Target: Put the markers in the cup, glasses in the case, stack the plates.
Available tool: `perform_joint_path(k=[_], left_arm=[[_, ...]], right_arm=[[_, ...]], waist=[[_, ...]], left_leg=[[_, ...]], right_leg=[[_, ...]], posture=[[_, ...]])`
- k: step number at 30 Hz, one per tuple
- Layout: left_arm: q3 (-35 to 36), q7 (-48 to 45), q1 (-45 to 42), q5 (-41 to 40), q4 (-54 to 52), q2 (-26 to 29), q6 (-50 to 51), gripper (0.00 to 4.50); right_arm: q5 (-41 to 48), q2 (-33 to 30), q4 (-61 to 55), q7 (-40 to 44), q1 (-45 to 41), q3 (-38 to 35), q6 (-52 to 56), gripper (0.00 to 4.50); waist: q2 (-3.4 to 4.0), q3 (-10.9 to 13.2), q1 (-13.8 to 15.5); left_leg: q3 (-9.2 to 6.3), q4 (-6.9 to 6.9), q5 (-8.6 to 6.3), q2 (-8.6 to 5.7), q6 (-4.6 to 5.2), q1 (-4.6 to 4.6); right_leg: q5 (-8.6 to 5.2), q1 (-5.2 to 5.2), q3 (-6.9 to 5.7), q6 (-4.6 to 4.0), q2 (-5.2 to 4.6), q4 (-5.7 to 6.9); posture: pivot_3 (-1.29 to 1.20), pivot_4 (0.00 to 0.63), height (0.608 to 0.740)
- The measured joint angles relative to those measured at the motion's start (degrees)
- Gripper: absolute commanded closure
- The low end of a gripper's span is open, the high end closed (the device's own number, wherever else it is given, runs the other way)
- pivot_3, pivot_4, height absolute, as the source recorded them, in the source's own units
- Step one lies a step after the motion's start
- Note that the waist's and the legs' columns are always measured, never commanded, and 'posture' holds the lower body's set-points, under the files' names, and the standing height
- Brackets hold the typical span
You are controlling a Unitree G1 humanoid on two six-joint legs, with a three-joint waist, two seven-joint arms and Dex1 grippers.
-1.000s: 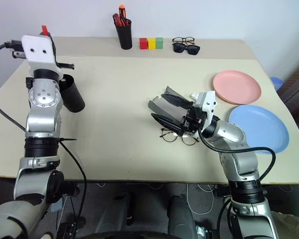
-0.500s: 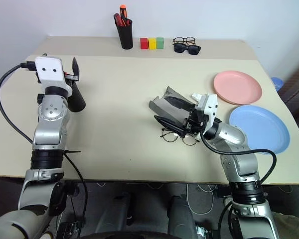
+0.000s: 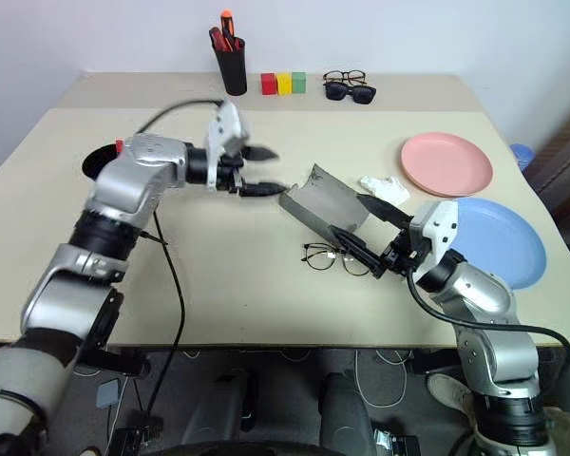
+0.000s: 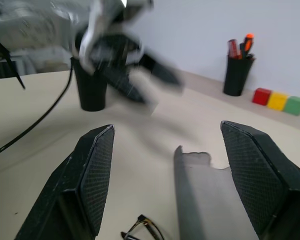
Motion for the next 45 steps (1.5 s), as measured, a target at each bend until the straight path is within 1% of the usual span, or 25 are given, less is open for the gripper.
perform_joint_path(k=[1, 3, 5, 8, 12, 14, 21, 26, 27, 29, 30, 31, 33, 34, 35, 39, 45], left_arm=[[-1.7, -3.0, -2.9, 2.4, 6.8, -1.4, -4.3, 0.67], [-3.5, -6.1, -7.4, 6.2, 16.8, -3.8, -11.5, 0.67], [-3.7, -6.1, -10.2, 9.2, 23.6, -5.8, -16.5, 0.67], [-4.0, -3.7, -12.9, 14.1, 30.6, -9.0, -22.7, 0.67], [-5.3, -1.1, -14.7, 19.7, 34.2, -11.8, -27.0, 0.67], [-6.1, 1.9, -15.0, 22.7, 35.0, -12.8, -28.2, 0.67], [-7.6, 17.5, -15.1, 31.4, 37.1, -16.2, -27.2, 0.67], [-7.7, 23.7, -15.1, 34.4, 37.4, -17.2, -25.8, 0.67], [-7.6, 24.4, -15.1, 34.6, 37.5, -17.3, -25.5, 0.91], [-7.3, 24.6, -15.1, 34.9, 37.6, -17.3, -25.4, 1.53], [-7.1, 24.4, -15.1, 34.9, 37.6, -17.3, -25.4, 2.1], [-6.8, 24.1, -15.1, 34.9, 37.6, -17.3, -25.4, 2.52], [-5.6, 22.2, -15.1, 34.6, 37.6, -17.0, -25.8, 3.5], [-5.1, 21.3, -15.1, 34.4, 37.6, -16.7, -26.1, 4.07], [-4.7, 20.6, -15.1, 34.3, 37.6, -16.2, -26.5, 4.47], [-2.7, 19.3, -15.1, 34.2, 37.6, -14.5, -26.8, 4.47], [0.5, 19.8, -15.8, 33.1, 37.5, -14.2, -28.1, 4.47]], right_arm=[[-0.2, 0.1, -0.8, -0.9, 0.5, -0.2, 0.0, 1.05], [-0.6, 0.4, -2.6, -2.4, 1.8, -0.1, -0.1, 1.05], [-0.8, 0.8, -4.3, -3.7, 3.3, -0.3, -0.1, 1.05], [-1.2, 1.3, -7.6, -5.9, 7.3, -0.9, -0.3, 1.05], [-1.8, 2.2, -11.7, -8.5, 12.3, -2.5, -1.0, 1.05], [-2.2, 3.0, -13.2, -9.8, 14.5, -2.8, -1.5, 1.05], [-3.0, 3.9, -16.4, -12.3, 18.6, -3.2, -2.8, 1.05], [-2.9, 3.8, -16.5, -12.6, 20.4, -3.8, -3.0, 1.05], [-2.9, 3.7, -16.5, -12.5, 20.5, -4.3, -3.0, 1.05], [-2.7, 3.3, -16.5, -12.5, 20.5, -4.8, -3.0, 1.05], [-2.7, 3.3, -16.5, -12.5, 20.5, -4.9, -3.0, 1.05], [-2.6, 3.3, -16.6, -12.5, 20.5, -5.1, -3.0, 1.05], [-2.3, 3.1, -17.0, -12.5, 20.5, -5.1, -2.9, 1.05], [-2.2, 3.0, -17.1, -12.4, 20.5, -5.2, -2.9, 1.05], [-2.2, 2.9, -17.1, -12.4, 20.4, -5.2, -2.8, 1.05], [-2.1, 2.4, -16.9, -11.9, 19.3, -5.2, -2.8, 1.05], [-1.5, 1.4, -14.9, -10.6, 16.2, -5.2, -2.8, 1.05]], waist=[[-0.02, 0.0, 0.3], [-0.04, 0.0, 0.5], [-0.08, 0.0, 0.7], [-0.17, 0.1, 1.1], [-0.18, 0.1, 1.9], [-0.18, 0.1, 1.9], [-0.19, 0.1, 1.9], [-0.19, 0.1, 1.9], [-0.19, 0.1, 1.9], [-0.19, 0.1, 1.9], [-0.19, 0.1, 1.9], [-0.19, 0.1, 1.9], [-0.19, 0.1, 1.9], [-0.19, 0.1, 1.9], [-0.19, 0.1, 1.9], [-0.19, 0.1, 1.9], [-0.21, 0.1, 2.1]], left_leg=[[0.0, 0.02, 0.0, 0.0, 0.0, -0.12], [0.01, 0.02, -0.06, -0.02, 0.09, -0.21], [0.01, 0.02, -0.12, -0.04, 0.19, -0.28], [0.01, 0.01, -0.15, -0.06, 0.24, -0.31], [0.01, 0.05, -0.15, -0.04, 0.24, -0.27], [0.01, 0.08, -0.15, -0.03, 0.24, -0.21], [0.01, 0.11, -0.16, -0.04, 0.24, -0.22], [0.01, 0.11, -0.16, -0.03, 0.24, -0.21], [0.01, 0.11, -0.16, -0.04, 0.23, -0.21], [0.01, 0.1, -0.16, -0.03, 0.23, -0.21], [0.01, 0.1, -0.16, -0.04, 0.23, -0.21], [0.01, 0.1, -0.16, -0.03, 0.23, -0.21], [0.01, 0.09, -0.16, -0.04, 0.23, -0.21], [0.01, 0.09, -0.16, -0.04, 0.23, -0.21], [0.01, 0.09, -0.16, -0.03, 0.23, -0.21], [0.01, 0.1, -0.16, -0.03, 0.23, -0.21], [0.01, 0.12, -0.16, -0.05, 0.23, -0.23]], right_leg=[[0.01, -0.06, 0.0, 0.0, 0.0, -0.06], [0.01, -0.06, 0.01, 0.0, -0.04, -0.2], [0.0, -0.05, 0.0, 0.04, -0.06, -0.28], [-0.02, -0.07, -0.01, 0.09, -0.07, -0.29], [-0.02, -0.07, -0.02, 0.07, -0.07, -0.24], [-0.01, -0.01, -0.02, 0.06, -0.07, -0.25], [-0.02, 0.02, -0.04, 0.1, -0.08, -0.26], [-0.01, 0.02, -0.04, 0.08, -0.08, -0.25], [-0.01, 0.02, -0.04, 0.08, -0.08, -0.25], [-0.01, 0.02, -0.05, 0.07, -0.08, -0.25], [-0.01, 0.02, -0.06, 0.07, -0.08, -0.25], [-0.01, 0.02, -0.06, 0.07, -0.08, -0.25], [-0.01, 0.02, -0.06, 0.06, -0.08, -0.26], [-0.01, 0.02, -0.06, 0.06, -0.08, -0.26], [-0.01, 0.01, -0.06, 0.06, -0.08, -0.25], [0.0, 0.02, -0.06, 0.06, -0.08, -0.25], [0.0, 0.04, -0.06, 0.07, -0.08, -0.25]], posture=[[0.0, 0.15, 0.74], [0.0, 0.15, 0.74], [0.0, 0.15, 0.74], [0.0, 0.15, 0.74], [0.0, 0.15, 0.74], [0.0, 0.15, 0.74], [0.0, 0.15, 0.74], [0.0, 0.15, 0.74], [0.0, 0.15, 0.74], [0.0, 0.15, 0.74], [0.0, 0.15, 0.74], [0.0, 0.15, 0.74], [0.0, 0.15, 0.74], [0.0, 0.15, 0.74], [0.0, 0.15, 0.74], [0.0, 0.15, 0.74], [0.0, 0.15, 0.74]])
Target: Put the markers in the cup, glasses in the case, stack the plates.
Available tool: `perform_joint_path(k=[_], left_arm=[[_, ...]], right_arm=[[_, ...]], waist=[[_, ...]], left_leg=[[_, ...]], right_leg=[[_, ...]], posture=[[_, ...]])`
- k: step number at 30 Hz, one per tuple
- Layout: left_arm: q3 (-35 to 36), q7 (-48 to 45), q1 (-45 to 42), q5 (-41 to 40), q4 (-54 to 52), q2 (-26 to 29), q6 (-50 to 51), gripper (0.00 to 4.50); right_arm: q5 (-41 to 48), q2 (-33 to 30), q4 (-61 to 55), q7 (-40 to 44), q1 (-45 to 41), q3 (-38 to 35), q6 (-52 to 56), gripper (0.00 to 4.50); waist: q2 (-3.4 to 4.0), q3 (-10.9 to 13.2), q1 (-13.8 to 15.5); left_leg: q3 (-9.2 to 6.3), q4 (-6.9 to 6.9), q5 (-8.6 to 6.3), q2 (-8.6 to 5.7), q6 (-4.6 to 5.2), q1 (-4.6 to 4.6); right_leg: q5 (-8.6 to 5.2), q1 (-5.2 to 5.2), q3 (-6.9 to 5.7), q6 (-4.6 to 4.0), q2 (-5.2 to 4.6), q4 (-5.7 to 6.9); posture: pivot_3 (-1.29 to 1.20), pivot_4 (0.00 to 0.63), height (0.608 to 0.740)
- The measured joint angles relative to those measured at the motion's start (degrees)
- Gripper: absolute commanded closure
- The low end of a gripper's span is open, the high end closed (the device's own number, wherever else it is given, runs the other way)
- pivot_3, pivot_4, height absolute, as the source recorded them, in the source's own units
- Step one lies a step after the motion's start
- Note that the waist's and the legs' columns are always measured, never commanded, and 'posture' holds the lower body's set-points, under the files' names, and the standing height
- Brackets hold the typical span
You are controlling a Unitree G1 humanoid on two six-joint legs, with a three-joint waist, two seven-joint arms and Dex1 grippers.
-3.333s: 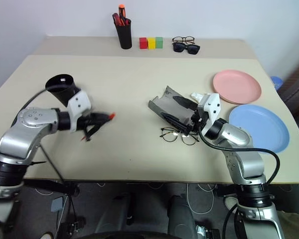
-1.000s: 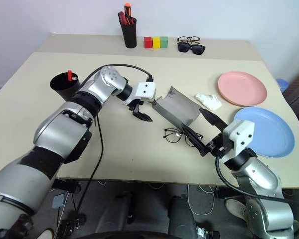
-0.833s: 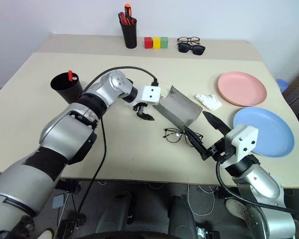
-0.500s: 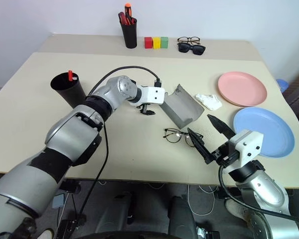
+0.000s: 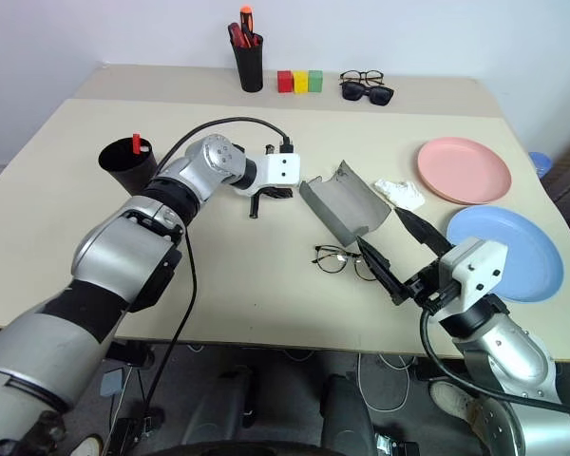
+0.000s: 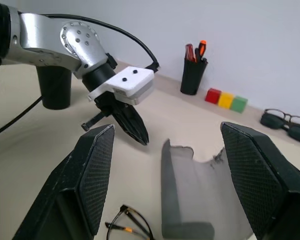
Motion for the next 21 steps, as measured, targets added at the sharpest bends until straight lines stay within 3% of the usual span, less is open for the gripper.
perform_joint_path(k=[3, 8, 15, 21], left_arm=[[0.1, 3.0, -2.1, 0.7, 0.0, -0.6, -1.0, 3.67], [-1.3, 8.8, -3.6, 3.1, 0.0, -3.0, -0.6, 1.09], [-5.9, 20.6, -3.6, 9.1, 0.2, -6.7, 1.7, 1.09], [-10.8, 25.1, -3.6, 14.3, 1.0, -9.2, 1.1, 1.09]], right_arm=[[0.3, -0.1, 1.5, 0.9, -0.2, 0.0, 0.0, 1.05], [0.3, -0.1, 1.6, 1.6, -0.4, -0.1, -0.1, 1.05], [0.3, 0.0, 1.7, 1.3, -0.2, -0.1, -0.1, 1.05], [0.2, 0.2, 1.5, 0.4, -0.1, 0.1, -0.1, 1.05]], waist=[[0.0, 0.0, 0.0], [0.0, 0.0, -0.1], [0.0, 0.0, -0.1], [-0.01, 0.0, 0.0]], left_leg=[[0.0, 0.0, 0.0, 0.0, 0.0, 0.01], [0.0, -0.01, 0.0, 0.0, 0.0, 0.04], [0.0, -0.01, 0.0, 0.0, 0.0, 0.04], [0.01, -0.01, 0.0, -0.01, -0.01, 0.03]], right_leg=[[0.0, 0.0, 0.0, 0.01, 0.0, 0.01], [0.0, 0.0, 0.0, 0.01, 0.0, 0.02], [0.0, 0.0, 0.0, 0.03, 0.0, 0.03], [0.0, 0.0, 0.0, 0.02, 0.0, 0.0]], posture=[[0.0, 0.15, 0.74], [0.0, 0.15, 0.74], [0.0, 0.15, 0.74], [0.0, 0.15, 0.74]])
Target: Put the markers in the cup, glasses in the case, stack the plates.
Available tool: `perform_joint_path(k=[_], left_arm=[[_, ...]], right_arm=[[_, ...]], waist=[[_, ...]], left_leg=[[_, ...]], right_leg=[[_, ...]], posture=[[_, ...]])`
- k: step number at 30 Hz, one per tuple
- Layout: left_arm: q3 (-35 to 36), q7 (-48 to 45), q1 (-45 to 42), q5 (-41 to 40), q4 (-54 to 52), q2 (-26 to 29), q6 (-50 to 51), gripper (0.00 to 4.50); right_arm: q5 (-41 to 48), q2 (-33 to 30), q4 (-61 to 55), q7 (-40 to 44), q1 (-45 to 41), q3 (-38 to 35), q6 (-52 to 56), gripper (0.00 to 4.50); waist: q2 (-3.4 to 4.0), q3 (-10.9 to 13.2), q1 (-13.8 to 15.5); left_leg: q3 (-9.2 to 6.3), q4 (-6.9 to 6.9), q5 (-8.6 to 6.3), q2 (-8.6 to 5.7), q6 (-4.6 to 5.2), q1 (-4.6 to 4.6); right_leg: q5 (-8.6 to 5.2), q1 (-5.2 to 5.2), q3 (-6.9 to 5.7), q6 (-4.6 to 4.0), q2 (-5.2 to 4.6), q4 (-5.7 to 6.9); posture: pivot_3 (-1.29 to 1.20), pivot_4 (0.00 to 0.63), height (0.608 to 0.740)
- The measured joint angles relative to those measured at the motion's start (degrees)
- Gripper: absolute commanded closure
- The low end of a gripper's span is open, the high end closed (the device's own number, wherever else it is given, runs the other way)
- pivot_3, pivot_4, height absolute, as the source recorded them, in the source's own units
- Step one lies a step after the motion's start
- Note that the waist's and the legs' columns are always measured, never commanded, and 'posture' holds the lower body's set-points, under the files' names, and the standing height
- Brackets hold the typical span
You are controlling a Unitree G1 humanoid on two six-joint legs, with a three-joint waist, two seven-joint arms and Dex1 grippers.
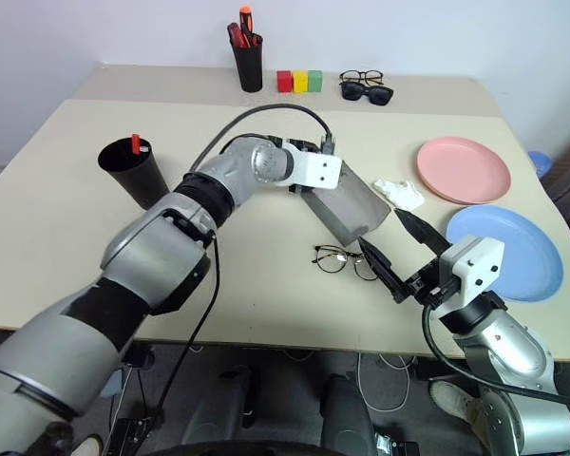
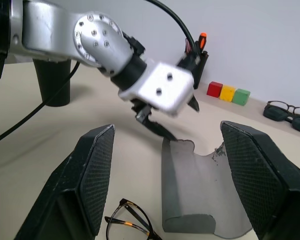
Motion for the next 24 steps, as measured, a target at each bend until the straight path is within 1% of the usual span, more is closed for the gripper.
perform_joint_path(k=[3, 6, 10, 13, 15, 21, 24], left_arm=[[-0.8, -0.7, -0.1, 0.9, 0.0, -0.5, -1.1, 1.09], [0.1, -4.9, -0.1, 0.3, 0.0, -0.5, -1.4, 1.09], [4.1, -16.3, -0.1, -4.2, 0.0, 0.3, -1.7, 1.09], [6.0, -22.8, -0.2, -6.4, 0.0, 1.8, -2.0, 1.09], [7.3, -24.5, -0.3, -7.5, 0.0, 2.2, -1.9, 1.09], [9.3, -24.7, -0.9, -9.0, -0.2, 3.5, -1.0, 1.09], [10.3, -28.6, -1.5, -10.1, -0.2, 5.0, -1.0, 1.09]], right_arm=[[-0.2, 0.3, -0.3, -0.4, 0.5, 0.1, 0.0, 1.05], [-0.4, 0.4, -0.3, -0.7, 0.9, 0.3, 0.0, 1.05], [-0.4, 0.4, -0.3, -0.7, 1.4, 0.4, -0.1, 1.05], [-0.4, 0.4, -0.3, -0.6, 1.2, 0.4, -0.1, 1.05], [-0.4, 0.4, -0.2, -0.5, 0.5, 0.4, -0.1, 1.05], [-0.4, 0.4, 0.8, 0.3, -1.8, 0.8, -0.1, 1.05], [-0.4, 0.4, 1.3, 0.8, -1.8, 0.8, -0.2, 1.05]], waist=[[0.0, 0.0, 0.0], [0.0, 0.0, 0.0], [0.01, 0.0, -0.1], [0.01, 0.0, -0.1], [0.01, 0.0, -0.1], [0.01, 0.0, -0.1], [0.01, 0.0, -0.1]], left_leg=[[0.0, 0.0, 0.0, 0.0, 0.0, 0.01], [0.0, 0.0, 0.0, 0.0, 0.0, 0.01], [0.0, -0.01, 0.0, 0.01, 0.0, 0.02], [0.0, 0.0, 0.0, 0.01, 0.0, 0.02], [0.0, 0.02, 0.0, 0.01, 0.0, 0.01], [0.0, 0.02, 0.0, 0.01, 0.0, 0.02], [0.0, 0.02, 0.0, 0.01, 0.0, 0.01]], right_leg=[[0.0, 0.0, 0.0, -0.01, 0.0, 0.01], [0.0, 0.0, 0.0, -0.01, 0.0, 0.0], [0.0, -0.01, 0.0, -0.03, 0.0, 0.01], [0.0, -0.01, 0.0, -0.03, 0.0, 0.03], [0.0, 0.0, 0.0, -0.02, 0.0, 0.03], [0.0, 0.0, 0.0, -0.01, 0.0, 0.05], [0.0, 0.0, 0.0, -0.02, 0.0, 0.07]], posture=[[0.0, 0.15, 0.74], [0.0, 0.15, 0.74], [0.0, 0.15, 0.74], [0.0, 0.15, 0.74], [0.0, 0.15, 0.74], [0.0, 0.15, 0.74], [0.0, 0.15, 0.74]])
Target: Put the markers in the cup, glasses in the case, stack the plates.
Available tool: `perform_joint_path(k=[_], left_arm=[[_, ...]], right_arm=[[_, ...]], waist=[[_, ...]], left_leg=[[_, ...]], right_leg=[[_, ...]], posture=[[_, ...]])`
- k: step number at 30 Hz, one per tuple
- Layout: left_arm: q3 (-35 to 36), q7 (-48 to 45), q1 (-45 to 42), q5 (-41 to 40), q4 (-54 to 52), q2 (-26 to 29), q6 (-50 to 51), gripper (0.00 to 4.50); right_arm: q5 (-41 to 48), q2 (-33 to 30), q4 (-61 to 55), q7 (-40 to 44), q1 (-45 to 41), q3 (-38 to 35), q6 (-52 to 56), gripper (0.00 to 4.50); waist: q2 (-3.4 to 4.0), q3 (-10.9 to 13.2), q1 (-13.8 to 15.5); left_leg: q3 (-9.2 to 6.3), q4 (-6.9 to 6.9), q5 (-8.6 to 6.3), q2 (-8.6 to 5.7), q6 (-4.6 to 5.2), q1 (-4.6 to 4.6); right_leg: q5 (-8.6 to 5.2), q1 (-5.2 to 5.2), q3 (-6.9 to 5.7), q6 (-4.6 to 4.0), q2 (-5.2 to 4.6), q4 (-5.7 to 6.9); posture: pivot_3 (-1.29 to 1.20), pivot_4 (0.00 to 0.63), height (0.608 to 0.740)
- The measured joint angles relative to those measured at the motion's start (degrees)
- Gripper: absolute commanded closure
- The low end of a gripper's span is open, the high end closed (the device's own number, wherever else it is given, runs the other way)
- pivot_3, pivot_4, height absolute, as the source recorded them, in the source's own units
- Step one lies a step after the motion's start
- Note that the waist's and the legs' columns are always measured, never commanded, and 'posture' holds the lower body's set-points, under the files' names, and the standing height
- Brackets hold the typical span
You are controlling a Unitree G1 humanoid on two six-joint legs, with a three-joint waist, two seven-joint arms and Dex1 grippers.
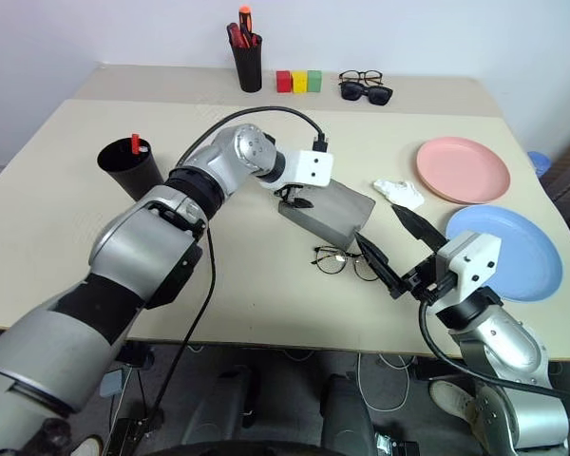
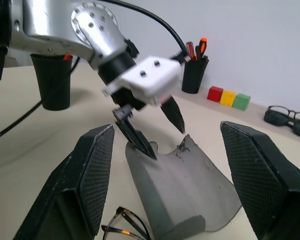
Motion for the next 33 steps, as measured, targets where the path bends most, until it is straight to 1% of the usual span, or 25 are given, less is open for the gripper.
perform_joint_path(k=[5, 7, 8, 9, 13, 17, 22, 29, 33], left_arm=[[2.0, -4.8, -1.7, -2.0, -0.3, 1.0, 1.2, 1.09], [1.9, -6.2, -1.6, -2.3, -0.3, 1.0, 1.5, 0.56], [1.8, -7.0, -1.6, -2.3, -0.3, 1.2, 1.3, 0.23], [1.7, -7.6, -1.6, -2.2, -0.3, 1.4, 1.0, 0.06], [0.8, -8.6, -1.6, -1.5, -0.3, 1.8, 0.2, 0.06], [-1.3, -7.2, -1.3, 0.3, -0.3, 1.8, -0.9, 0.06], [-3.3, -4.8, 0.9, 2.3, -0.2, 1.4, -1.2, 0.06], [-3.7, -4.2, 1.3, 2.9, -0.2, 0.8, -1.2, 0.06], [-3.7, -4.2, 1.3, 3.3, -0.2, 0.8, -1.2, 0.06]], right_arm=[[-0.1, 0.1, 0.8, 0.6, 0.0, 0.4, -0.8, 1.05], [-0.1, 0.1, 0.8, 0.7, 0.0, 0.6, -1.0, 1.05], [-0.1, 0.1, 0.8, 0.8, 0.0, 0.6, -1.1, 1.05], [-0.1, 0.1, 0.8, 0.8, 0.0, 0.7, -1.2, 1.05], [-0.1, 0.1, 0.8, 0.9, 0.5, 0.7, -1.8, 1.05], [-0.3, 0.1, 0.8, 0.8, 1.3, 0.7, -1.8, 1.05], [-0.5, -1.7, 0.4, 2.1, 6.1, -0.6, -1.8, 1.05], [2.2, -2.4, -2.9, 3.9, 16.9, -8.4, -1.9, 1.05], [3.4, -1.7, -4.2, 4.2, 20.5, -11.1, -2.0, 1.05]], waist=[[0.0, 0.0, 0.0], [0.0, 0.0, 0.0], [0.0, 0.0, 0.0], [0.0, 0.0, 0.0], [0.0, 0.0, 0.0], [0.0, 0.0, 0.0], [0.0, 0.0, 0.1], [0.01, 0.0, 0.0], [0.01, 0.0, 0.0]], left_leg=[[0.0, 0.0, 0.0, 0.0, 0.0, 0.0], [0.0, 0.01, 0.0, 0.0, 0.0, 0.0], [0.0, 0.01, 0.0, 0.0, 0.0, 0.0], [0.0, 0.01, 0.0, 0.0, 0.0, 0.0], [0.0, 0.01, 0.0, 0.0, 0.0, 0.01], [0.0, 0.01, 0.0, 0.0, 0.0, 0.01], [0.0, 0.03, 0.0, 0.0, 0.0, 0.0], [-0.01, 0.06, 0.0, 0.01, 0.0, 0.01], [-0.01, 0.06, 0.0, 0.02, 0.0, 0.03]], right_leg=[[0.0, 0.02, 0.0, 0.0, 0.0, -0.01], [0.0, 0.01, 0.0, 0.0, 0.0, 0.0], [0.0, 0.01, 0.0, 0.0, 0.0, 0.0], [0.0, 0.01, 0.0, 0.0, 0.0, 0.0], [0.0, 0.01, 0.0, 0.0, 0.0, 0.01], [0.0, 0.01, 0.0, 0.0, 0.0, 0.02], [0.0, 0.02, 0.01, 0.01, 0.0, 0.01], [-0.01, 0.03, 0.01, 0.0, 0.0, 0.02], [-0.01, 0.03, 0.0, 0.0, 0.0, 0.02]], posture=[[0.0, 0.15, 0.74], [0.0, 0.15, 0.74], [0.0, 0.15, 0.74], [0.0, 0.15, 0.74], [0.0, 0.15, 0.74], [0.0, 0.15, 0.74], [0.0, 0.15, 0.74], [0.0, 0.15, 0.74], [0.0, 0.15, 0.74]])
